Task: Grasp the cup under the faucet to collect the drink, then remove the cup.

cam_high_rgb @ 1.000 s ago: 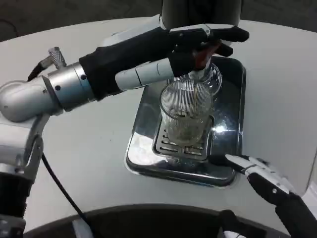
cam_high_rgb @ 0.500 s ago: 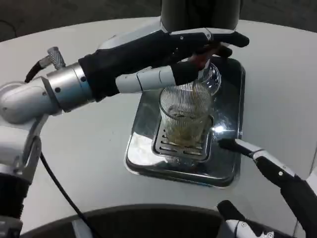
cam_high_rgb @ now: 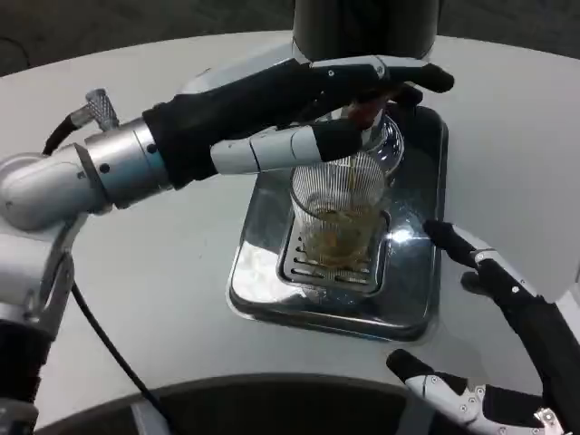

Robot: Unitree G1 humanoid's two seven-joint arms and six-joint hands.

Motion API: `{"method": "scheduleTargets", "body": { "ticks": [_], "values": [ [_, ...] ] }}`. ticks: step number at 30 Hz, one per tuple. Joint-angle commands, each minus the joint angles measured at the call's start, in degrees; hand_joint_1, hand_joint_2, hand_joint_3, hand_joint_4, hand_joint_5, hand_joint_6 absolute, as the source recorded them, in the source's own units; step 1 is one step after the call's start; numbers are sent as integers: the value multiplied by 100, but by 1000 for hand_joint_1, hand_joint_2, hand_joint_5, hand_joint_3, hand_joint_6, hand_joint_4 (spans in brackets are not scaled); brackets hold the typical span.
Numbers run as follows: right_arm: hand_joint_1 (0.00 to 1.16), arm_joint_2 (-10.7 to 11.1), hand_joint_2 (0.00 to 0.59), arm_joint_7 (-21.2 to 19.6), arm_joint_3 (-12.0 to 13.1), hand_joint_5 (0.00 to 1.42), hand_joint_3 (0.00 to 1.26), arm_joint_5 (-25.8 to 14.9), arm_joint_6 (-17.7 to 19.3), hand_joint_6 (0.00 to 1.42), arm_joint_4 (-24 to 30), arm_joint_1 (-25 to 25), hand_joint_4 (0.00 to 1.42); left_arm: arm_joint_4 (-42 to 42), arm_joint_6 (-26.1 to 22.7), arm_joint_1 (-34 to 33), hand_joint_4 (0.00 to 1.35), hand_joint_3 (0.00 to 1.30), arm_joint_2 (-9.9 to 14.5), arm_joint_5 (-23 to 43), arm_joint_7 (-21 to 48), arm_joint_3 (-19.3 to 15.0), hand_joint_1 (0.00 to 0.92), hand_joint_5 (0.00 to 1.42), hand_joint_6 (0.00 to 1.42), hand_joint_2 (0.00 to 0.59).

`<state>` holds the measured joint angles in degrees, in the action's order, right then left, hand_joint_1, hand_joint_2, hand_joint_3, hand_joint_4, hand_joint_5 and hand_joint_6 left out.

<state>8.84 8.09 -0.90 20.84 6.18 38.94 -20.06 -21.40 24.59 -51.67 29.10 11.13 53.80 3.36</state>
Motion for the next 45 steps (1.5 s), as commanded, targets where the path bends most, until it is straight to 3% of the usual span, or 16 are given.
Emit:
{"method": "scheduleTargets", "body": {
  "ticks": [1,6,25,45],
  "values": [
    [890,-195,220,-373,-69,108,144,-60,167,177,-488,215,119,-68,-65,287,73,196,130,-230,205,182,0,139,24,84],
    [889,-384,207,-730,-116,98,144,-148,323,180,-1020,509,116,-71,-66,289,73,197,139,-231,191,183,0,142,24,84],
    [877,-770,166,-1627,-355,86,105,-114,770,183,-2834,1723,86,-154,-32,245,75,205,121,-278,98,221,0,144,13,88],
    [882,-1158,163,-2420,-684,61,93,-37,1009,163,-4127,2894,64,-224,75,211,80,214,122,-327,28,288,0,144,9,89]
  ]
}}
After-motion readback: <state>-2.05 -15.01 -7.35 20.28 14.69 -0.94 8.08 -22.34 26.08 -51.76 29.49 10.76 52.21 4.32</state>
